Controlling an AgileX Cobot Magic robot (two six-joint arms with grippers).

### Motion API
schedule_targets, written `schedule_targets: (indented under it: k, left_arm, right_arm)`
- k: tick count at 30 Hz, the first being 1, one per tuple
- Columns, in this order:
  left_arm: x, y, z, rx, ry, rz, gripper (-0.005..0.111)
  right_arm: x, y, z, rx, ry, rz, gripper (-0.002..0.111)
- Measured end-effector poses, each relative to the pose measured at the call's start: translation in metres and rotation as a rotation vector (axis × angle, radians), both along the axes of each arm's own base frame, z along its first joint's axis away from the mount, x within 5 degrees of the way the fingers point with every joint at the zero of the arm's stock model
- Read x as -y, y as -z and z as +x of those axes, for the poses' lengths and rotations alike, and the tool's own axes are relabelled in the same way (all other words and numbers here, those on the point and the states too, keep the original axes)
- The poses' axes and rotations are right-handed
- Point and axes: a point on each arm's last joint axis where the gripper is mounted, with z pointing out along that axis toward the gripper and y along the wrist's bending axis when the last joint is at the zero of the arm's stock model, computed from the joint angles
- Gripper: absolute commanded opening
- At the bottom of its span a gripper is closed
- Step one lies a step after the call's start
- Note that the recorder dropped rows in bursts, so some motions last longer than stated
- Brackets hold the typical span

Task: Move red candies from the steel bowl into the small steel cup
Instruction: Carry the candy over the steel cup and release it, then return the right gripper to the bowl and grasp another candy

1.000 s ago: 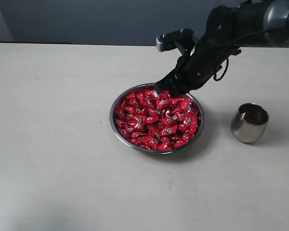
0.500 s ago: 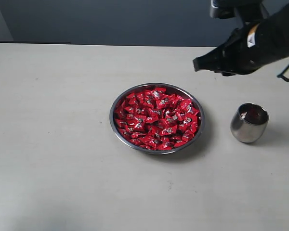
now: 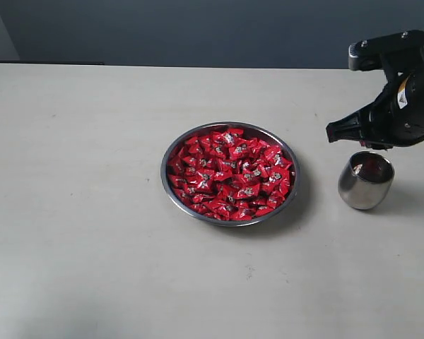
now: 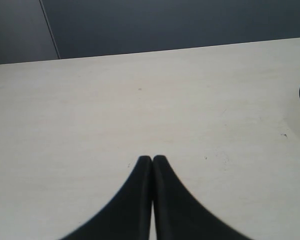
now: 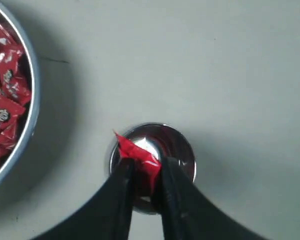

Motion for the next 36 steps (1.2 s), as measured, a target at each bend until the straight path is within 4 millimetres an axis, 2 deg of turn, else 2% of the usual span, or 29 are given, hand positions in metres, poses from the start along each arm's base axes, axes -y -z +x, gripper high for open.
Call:
schedule_targets:
  k: [5, 10, 12, 15, 16, 25, 28, 36]
  left_arm:
    - [0.0, 0.0, 0.0, 0.0, 0.0, 0.0, 0.0]
    - [0.0, 0.0, 0.0, 0.0, 0.0, 0.0, 0.0]
    - [0.0, 0.0, 0.0, 0.0, 0.0, 0.0, 0.0]
    - [0.0, 0.0, 0.0, 0.0, 0.0, 0.0, 0.0]
    - [0.0, 0.0, 0.0, 0.0, 0.0, 0.0, 0.0]
    - [0.0, 0.0, 0.0, 0.0, 0.0, 0.0, 0.0]
    - [0.0, 0.0, 0.0, 0.0, 0.0, 0.0, 0.0]
    - [0.0, 0.0, 0.0, 0.0, 0.0, 0.0, 0.0]
  right_arm:
    - [0.001, 0.023, 0.007, -0.077, 0.021, -0.041, -0.001]
    - [0.008, 0.027, 0.011, -0.087, 0.061, -0.055, -0.001]
    - [0.008, 0.027, 0.011, -0.086, 0.066, -0.054, 0.006]
    - [0.009, 0.027, 0.011, -0.086, 0.069, -0.053, 0.032]
    - [0.009, 0.027, 0.011, -0.085, 0.073, -0.051, 0.035]
    - [0.007, 0.028, 0.011, -0.091, 0.083, -0.029, 0.035]
    - [-0.003, 0.023, 0.013, -0.077, 0.045, 0.044, 0.035]
    - [-0.067, -0.001, 0.02, -0.058, -0.211, 0.282, 0.035]
